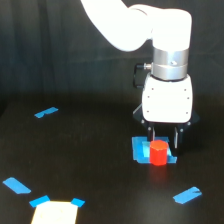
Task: Pick up the red object from the table
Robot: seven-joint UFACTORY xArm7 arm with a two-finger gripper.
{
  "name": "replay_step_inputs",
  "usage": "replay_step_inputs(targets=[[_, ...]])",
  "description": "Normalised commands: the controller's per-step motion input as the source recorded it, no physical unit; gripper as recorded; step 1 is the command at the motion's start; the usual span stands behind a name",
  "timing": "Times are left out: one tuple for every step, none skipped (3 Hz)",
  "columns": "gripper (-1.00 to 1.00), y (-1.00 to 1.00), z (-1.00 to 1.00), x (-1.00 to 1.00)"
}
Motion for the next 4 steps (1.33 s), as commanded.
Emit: replay_step_inputs(targets=[[0.96,0.51,0.83,-0.37],[-1.00,-0.08,-0.10,1.00],[1.00,0.41,1.00,-0.41],[1.00,-1.00,-0.15,0.31]])
